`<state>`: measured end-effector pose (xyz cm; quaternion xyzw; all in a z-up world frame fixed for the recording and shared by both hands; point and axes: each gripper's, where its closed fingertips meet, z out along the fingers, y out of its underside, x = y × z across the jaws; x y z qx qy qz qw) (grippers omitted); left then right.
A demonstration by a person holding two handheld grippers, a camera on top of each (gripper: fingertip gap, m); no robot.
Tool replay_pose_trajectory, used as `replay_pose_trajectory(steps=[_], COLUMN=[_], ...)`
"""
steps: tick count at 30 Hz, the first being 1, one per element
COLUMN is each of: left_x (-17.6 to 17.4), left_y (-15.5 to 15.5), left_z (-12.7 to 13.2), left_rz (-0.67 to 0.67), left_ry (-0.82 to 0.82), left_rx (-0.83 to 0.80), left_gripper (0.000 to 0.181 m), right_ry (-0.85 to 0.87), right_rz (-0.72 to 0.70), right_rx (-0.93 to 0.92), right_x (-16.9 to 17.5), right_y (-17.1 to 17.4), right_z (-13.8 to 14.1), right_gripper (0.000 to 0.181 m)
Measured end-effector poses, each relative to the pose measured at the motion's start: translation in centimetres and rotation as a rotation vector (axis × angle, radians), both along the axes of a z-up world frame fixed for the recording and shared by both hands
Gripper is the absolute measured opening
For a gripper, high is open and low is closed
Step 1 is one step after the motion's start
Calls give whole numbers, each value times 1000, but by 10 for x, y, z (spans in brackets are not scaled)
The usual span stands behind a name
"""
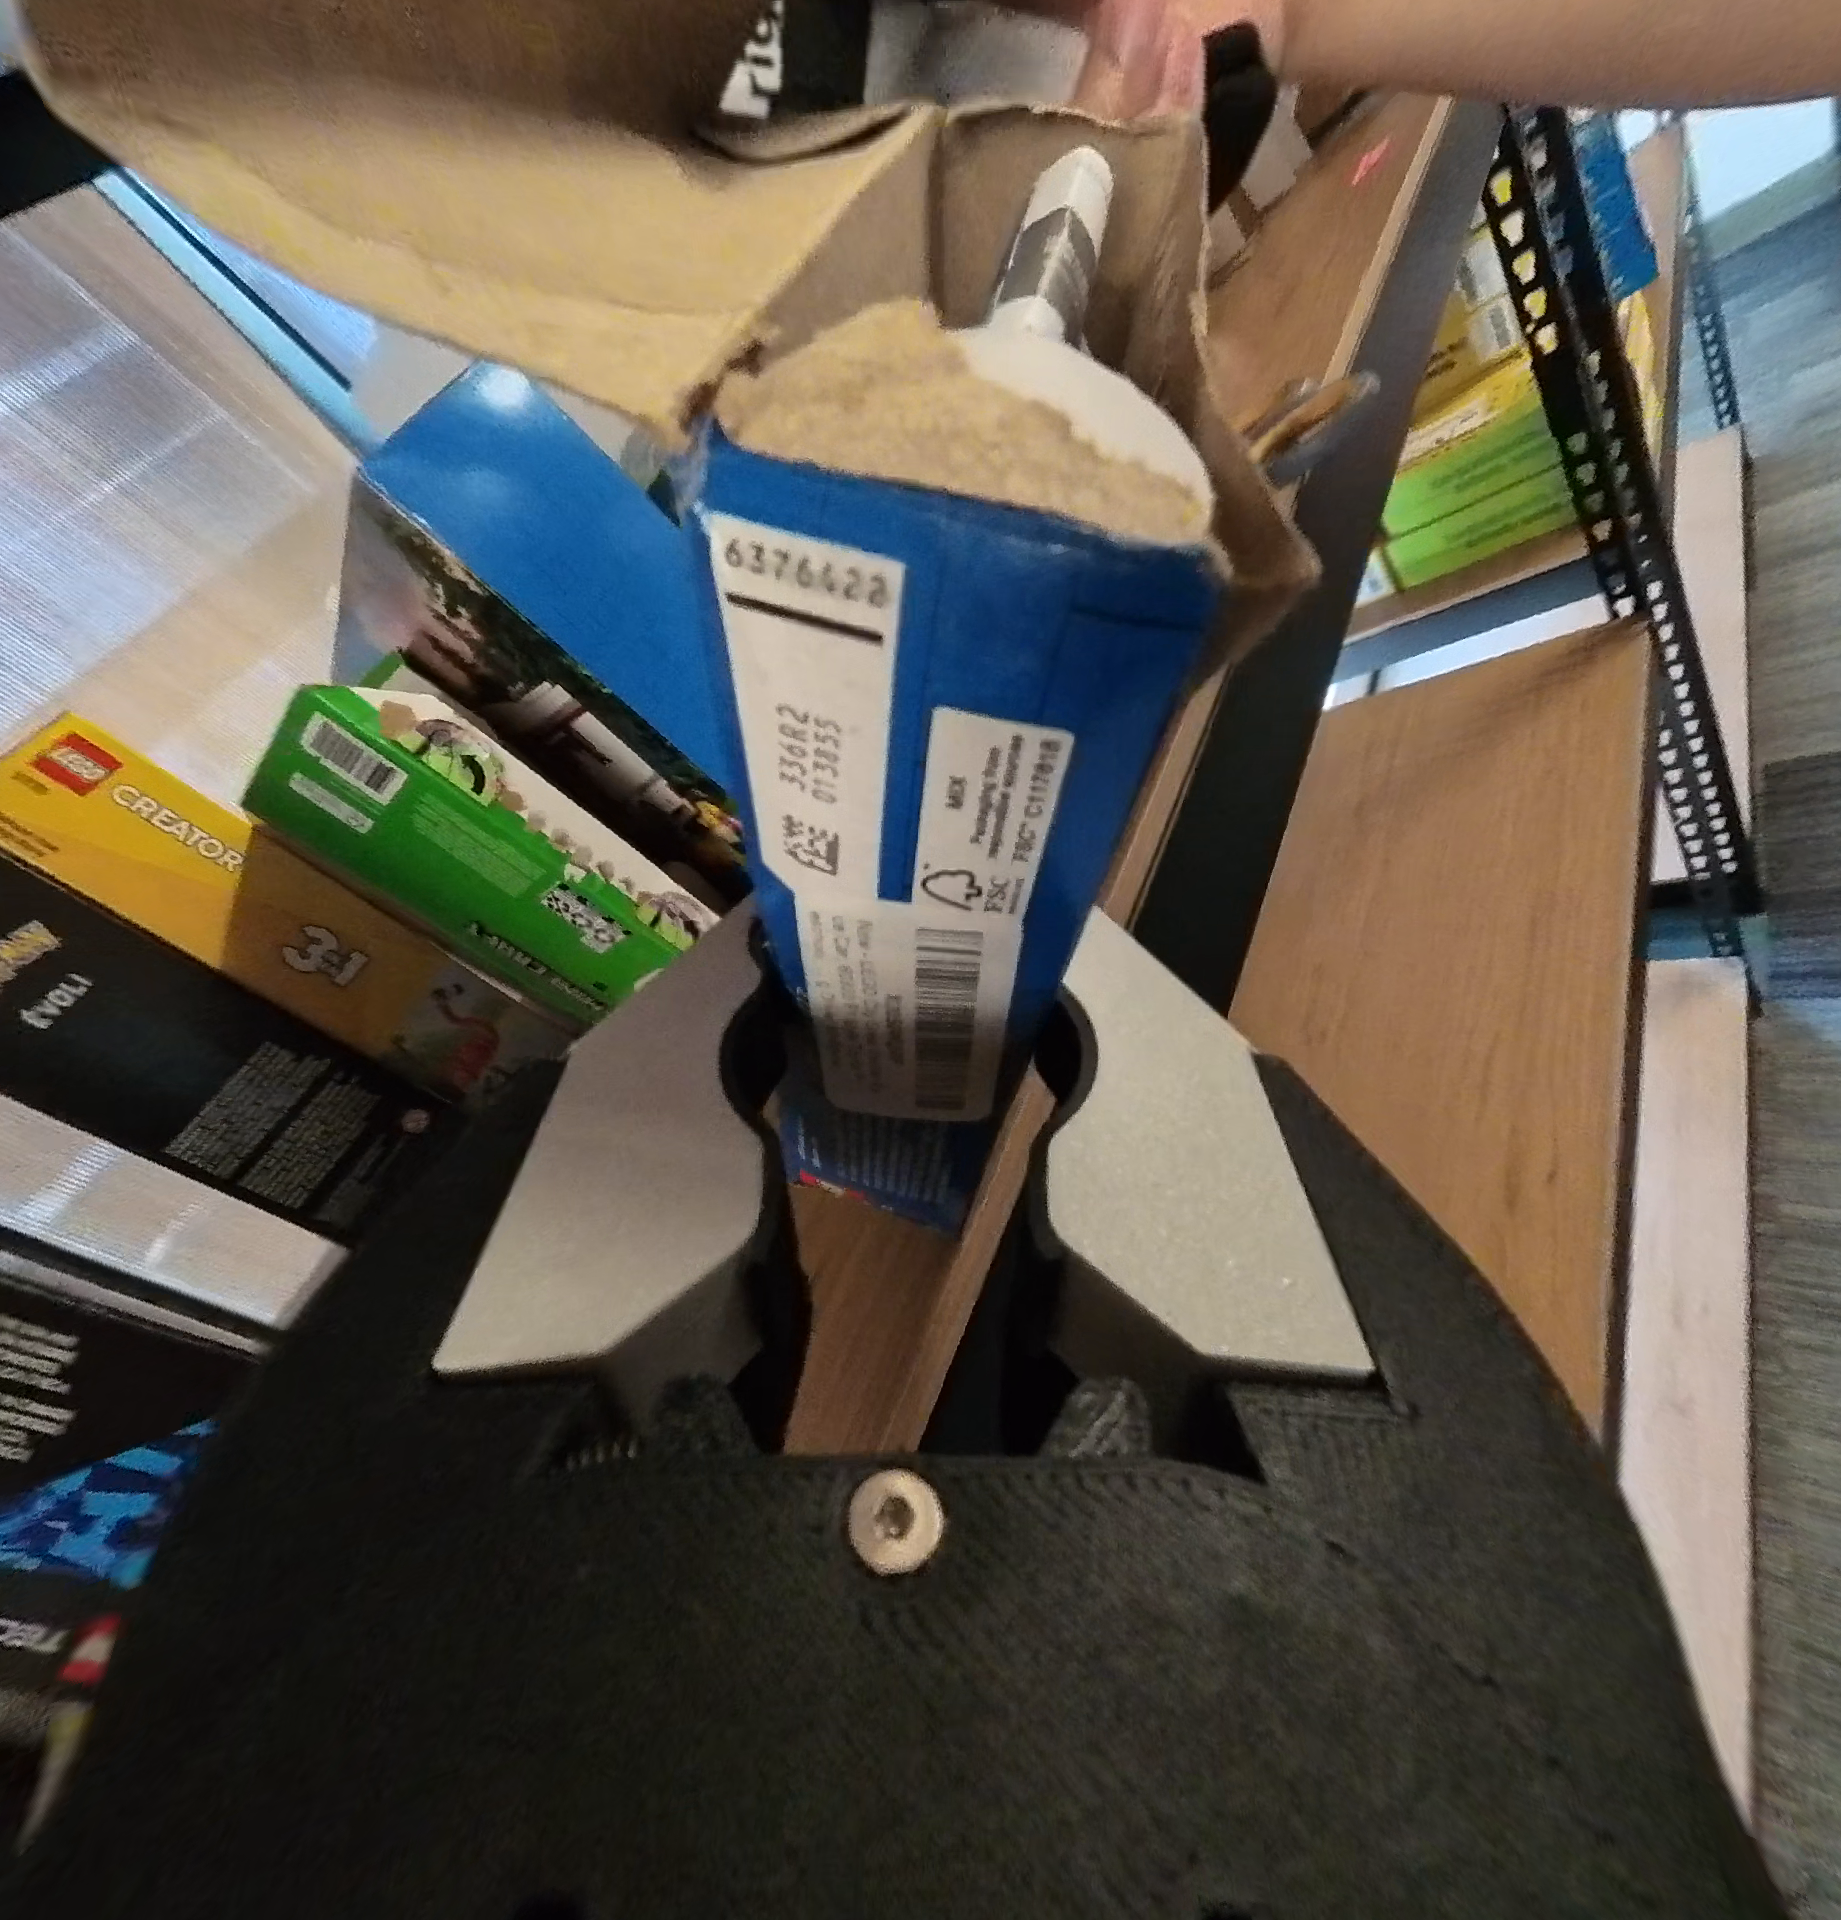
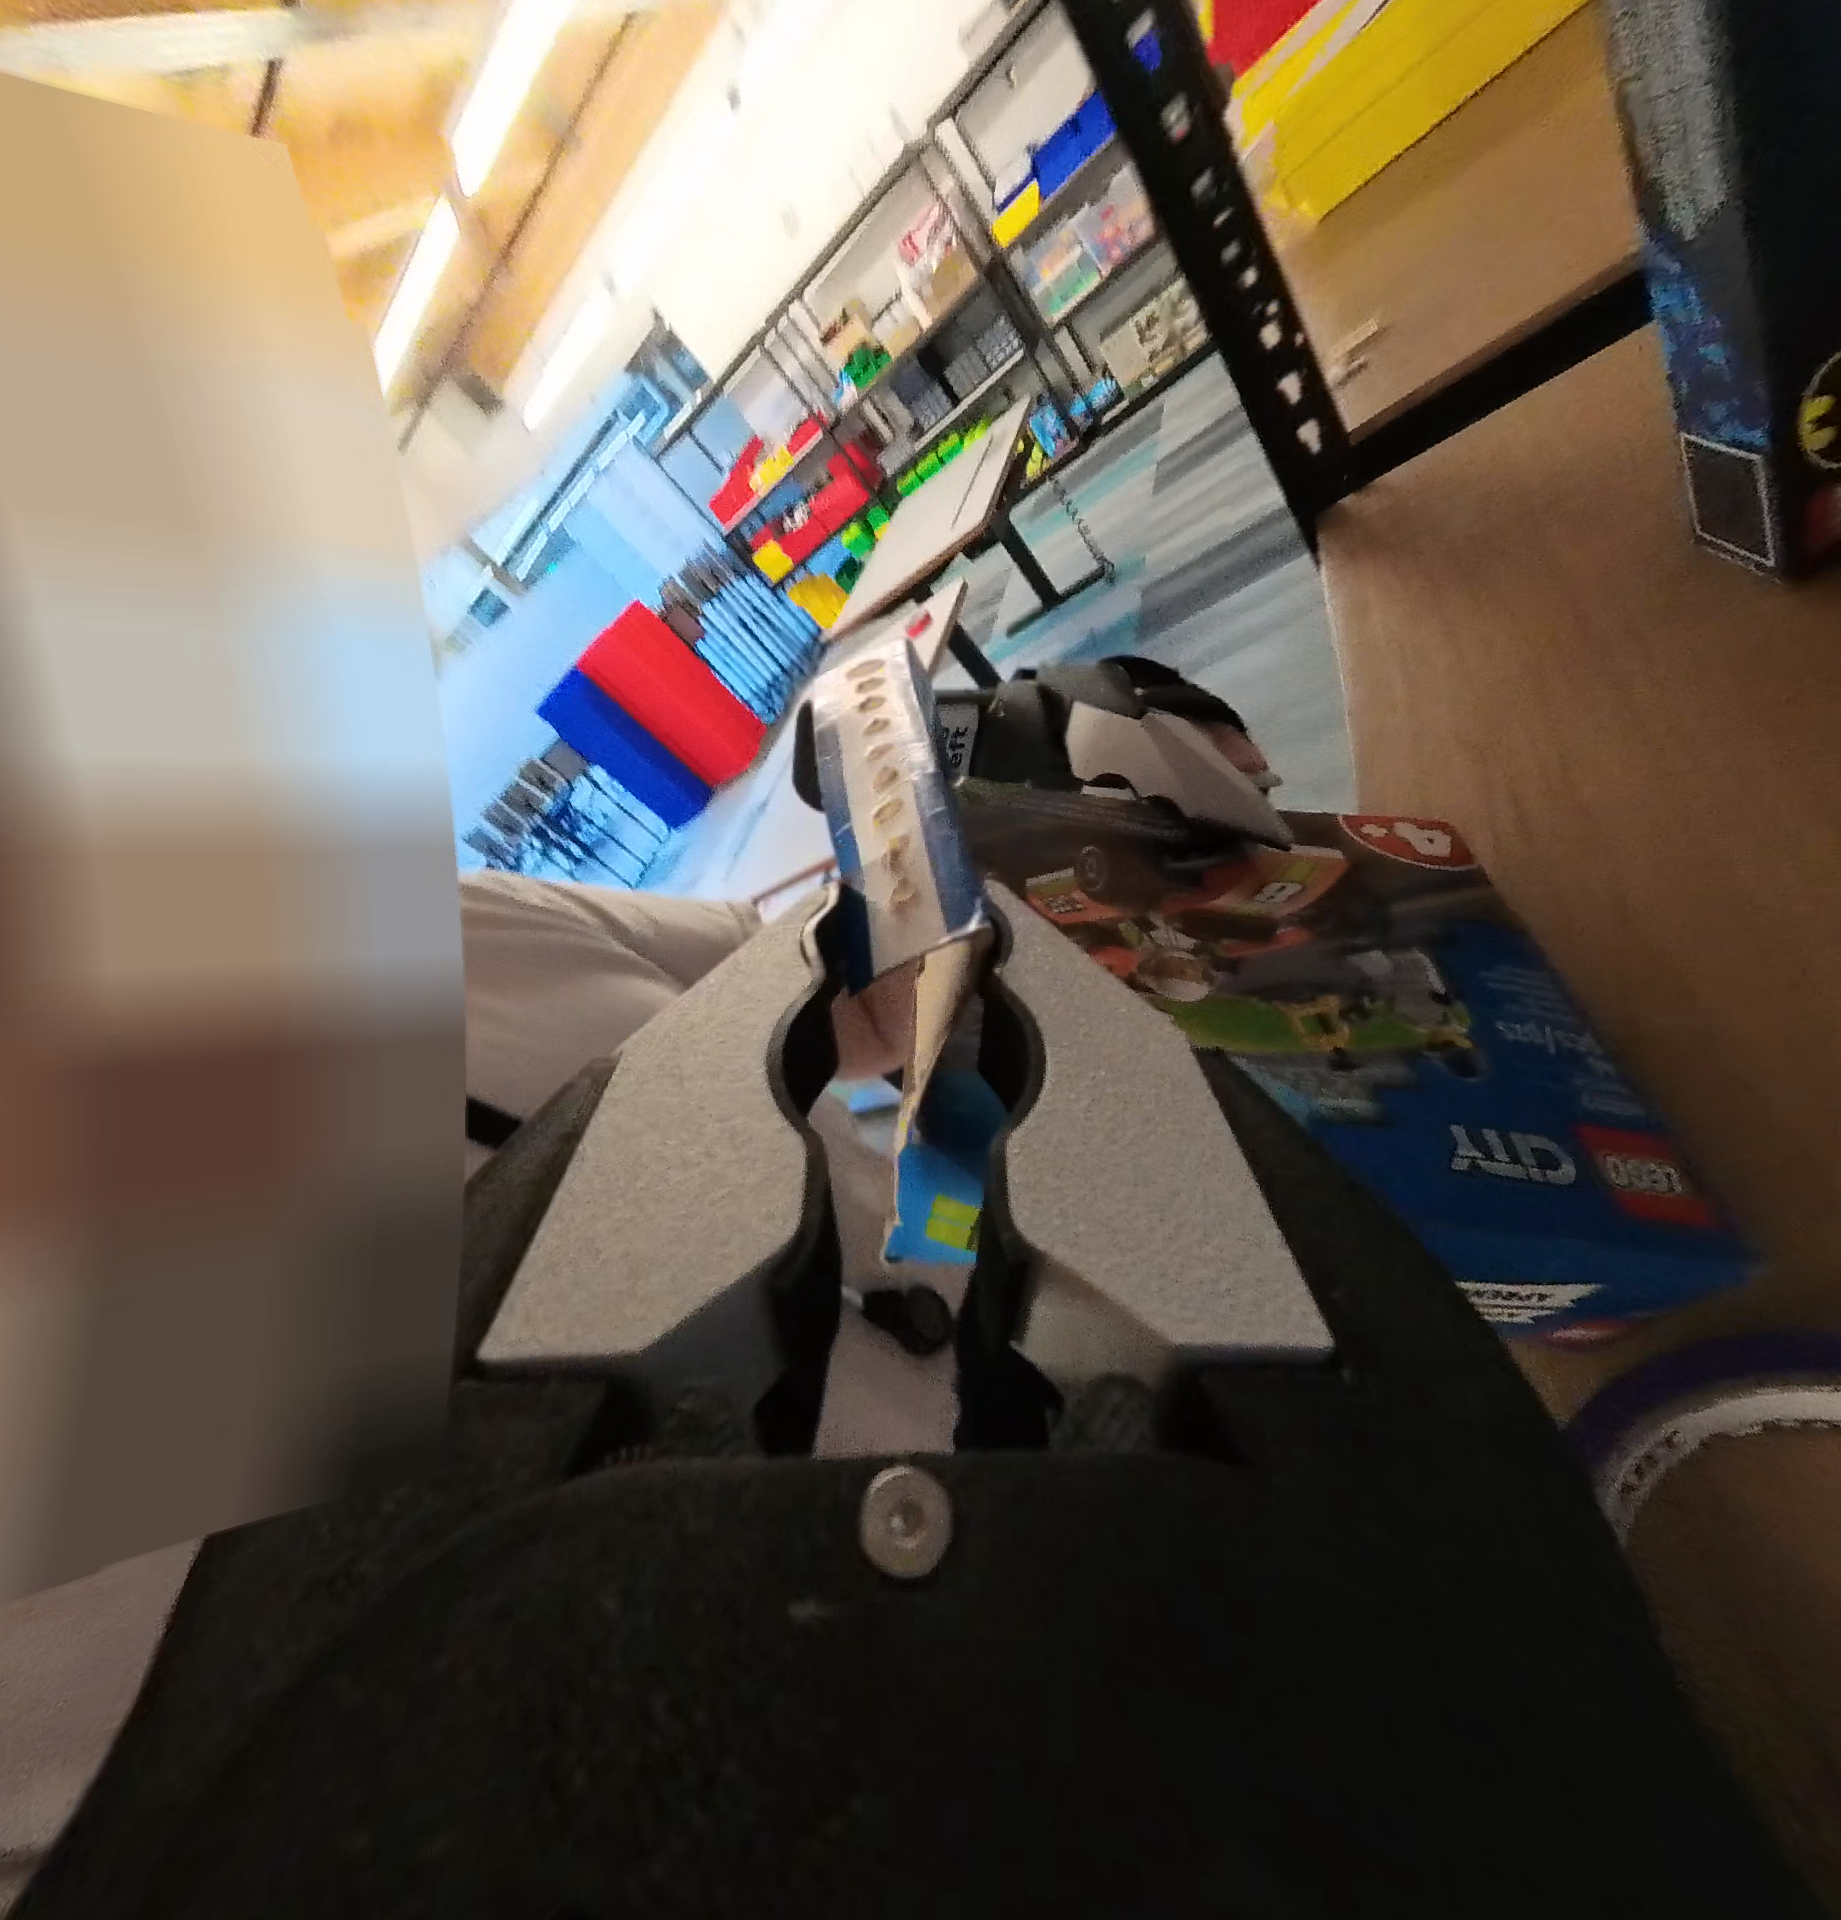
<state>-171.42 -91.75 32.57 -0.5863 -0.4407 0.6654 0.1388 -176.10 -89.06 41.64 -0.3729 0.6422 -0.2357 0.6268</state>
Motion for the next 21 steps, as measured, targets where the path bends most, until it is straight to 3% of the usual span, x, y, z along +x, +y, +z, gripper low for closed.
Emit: replay_pose_trajectory(steps=[6, 12, 15, 19, 21], left_x=[-1, -2, -2, -3, 1], left_y=[-9, -9, -11, -30, -48], left_z=[5, 5, 6, 10, 14], left_rz=[-38, -49, -52, -55, 22], left_ry=[17, 30, 42, 81, 115], left_rx=[139, 131, 175, 354, 387], left_gripper=[44, 44, 46, 54, 64], right_ry=[-78, -88, -99, -64, -41], right_rz=[-57, -53, -63, -117, -174], right_rx=[130, 103, -2, -198, -262], right_x=[-3, -4, -4, -6, -8], right_y=[-27, -22, -28, -54, -74], right_z=[9, 8, 12, 16, 18], right_gripper=[21, 21, 21, 21, 21])
